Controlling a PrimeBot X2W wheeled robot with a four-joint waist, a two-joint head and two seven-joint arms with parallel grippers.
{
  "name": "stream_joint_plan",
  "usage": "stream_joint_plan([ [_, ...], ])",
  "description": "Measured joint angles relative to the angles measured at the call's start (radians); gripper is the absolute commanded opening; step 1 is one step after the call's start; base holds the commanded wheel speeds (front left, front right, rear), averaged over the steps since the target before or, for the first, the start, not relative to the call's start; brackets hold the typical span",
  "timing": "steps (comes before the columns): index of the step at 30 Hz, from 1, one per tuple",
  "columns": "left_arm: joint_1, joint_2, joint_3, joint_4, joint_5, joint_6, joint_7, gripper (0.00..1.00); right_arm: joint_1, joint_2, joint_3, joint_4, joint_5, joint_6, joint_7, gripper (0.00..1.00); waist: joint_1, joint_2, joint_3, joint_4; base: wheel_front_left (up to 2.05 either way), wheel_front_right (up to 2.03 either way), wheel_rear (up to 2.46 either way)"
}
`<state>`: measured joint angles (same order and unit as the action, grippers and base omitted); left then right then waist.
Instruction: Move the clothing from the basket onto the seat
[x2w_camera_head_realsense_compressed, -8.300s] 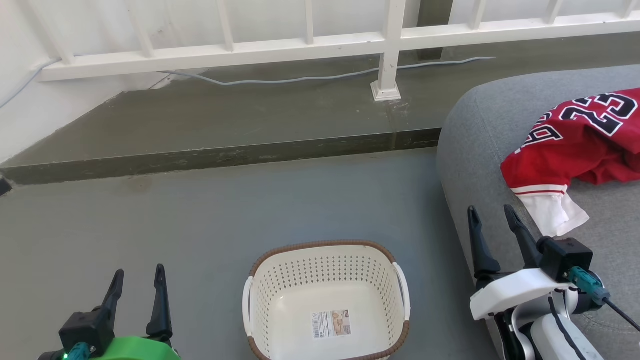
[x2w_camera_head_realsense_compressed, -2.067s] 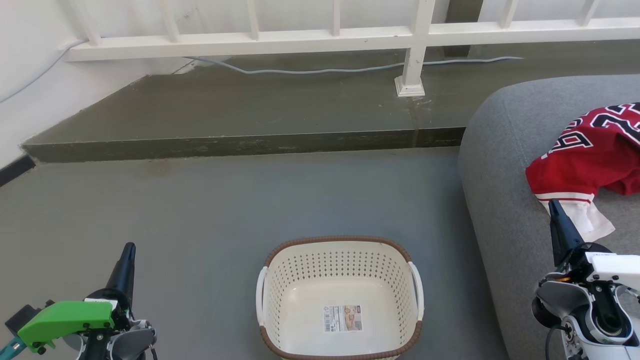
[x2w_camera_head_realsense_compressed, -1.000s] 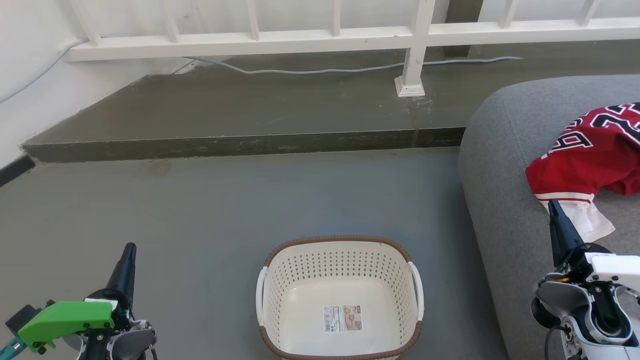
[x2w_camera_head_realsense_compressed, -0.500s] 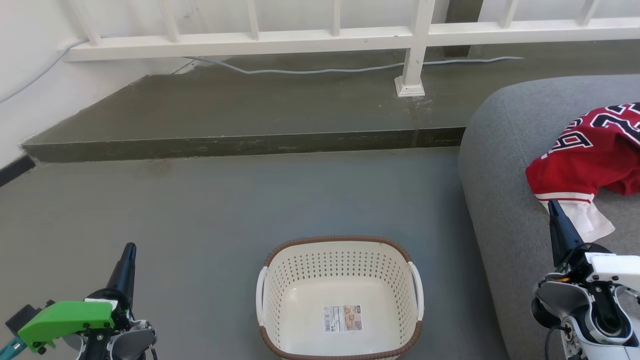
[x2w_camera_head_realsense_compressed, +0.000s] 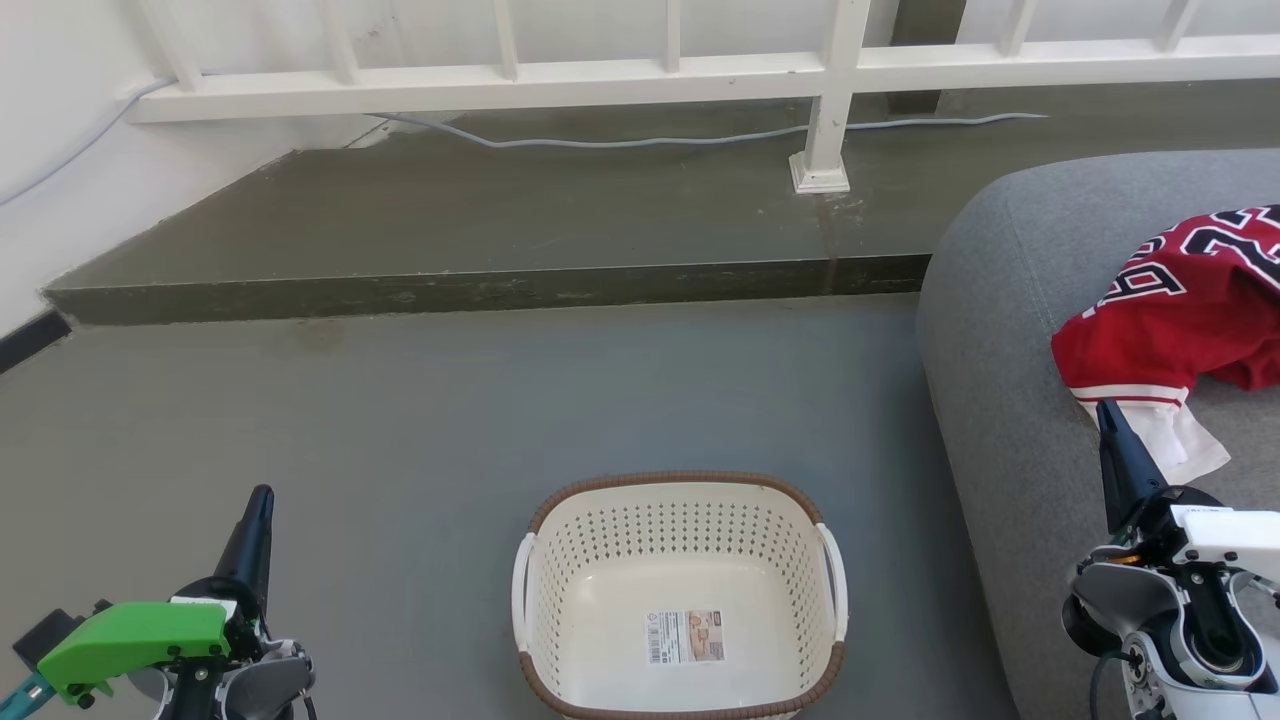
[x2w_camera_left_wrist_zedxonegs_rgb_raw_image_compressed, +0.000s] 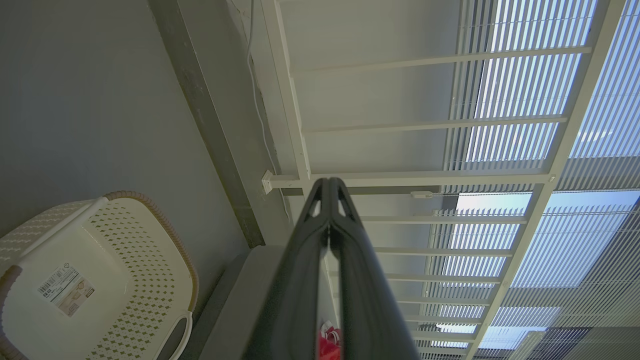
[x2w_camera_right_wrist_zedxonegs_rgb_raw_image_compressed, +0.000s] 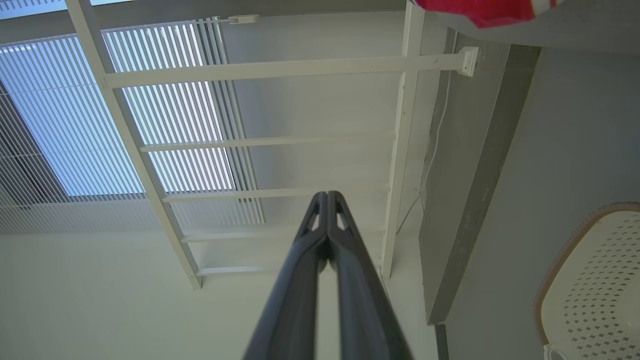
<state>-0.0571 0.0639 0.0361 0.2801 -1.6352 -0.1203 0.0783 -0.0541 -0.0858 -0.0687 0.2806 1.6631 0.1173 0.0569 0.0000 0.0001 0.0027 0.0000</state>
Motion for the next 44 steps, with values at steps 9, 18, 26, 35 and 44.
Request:
stream_joint_plan([
  [9, 0.0, 0.0, 0.0, -0.001, 0.0, 0.0, 0.0, 0.0, 0.0, 0.002, -0.001, 0.0, 0.0, 0.0, 0.001, 0.0, 0.0, -0.0001, 0.0, 0.0, 0.0, 0.0, 0.0],
  [18, 0.0, 0.0, 0.001, -0.002, 0.0, 0.0, 0.0, 0.0, 0.0, 0.003, -0.002, 0.0, 0.0, 0.0, 0.001, 0.0, 0.0, 0.0, 0.0, 0.0, 0.0, 0.0, 0.0],
  [26, 0.0, -0.001, 0.002, -0.002, 0.0, 0.0, 0.0, 0.0, 0.0, 0.005, -0.003, -0.001, 0.0, 0.0, 0.001, 0.0, 0.0, 0.0, 0.0, 0.0, 0.0, 0.0, 0.0],
  [35, 0.0, -0.003, 0.003, -0.002, 0.0, 0.0, 0.0, 0.0, 0.0, 0.005, -0.004, -0.001, 0.0, 0.0, 0.001, 0.0, 0.0, 0.0, 0.0, 0.0, 0.0, 0.0, 0.0],
  [44, 0.0, -0.005, 0.004, -0.003, 0.0, 0.0, 0.0, 0.0, 0.0, 0.006, -0.005, -0.001, -0.001, 0.0, 0.001, 0.0, 0.0, 0.0, 0.0, 0.0, 0.0, 0.0, 0.0],
])
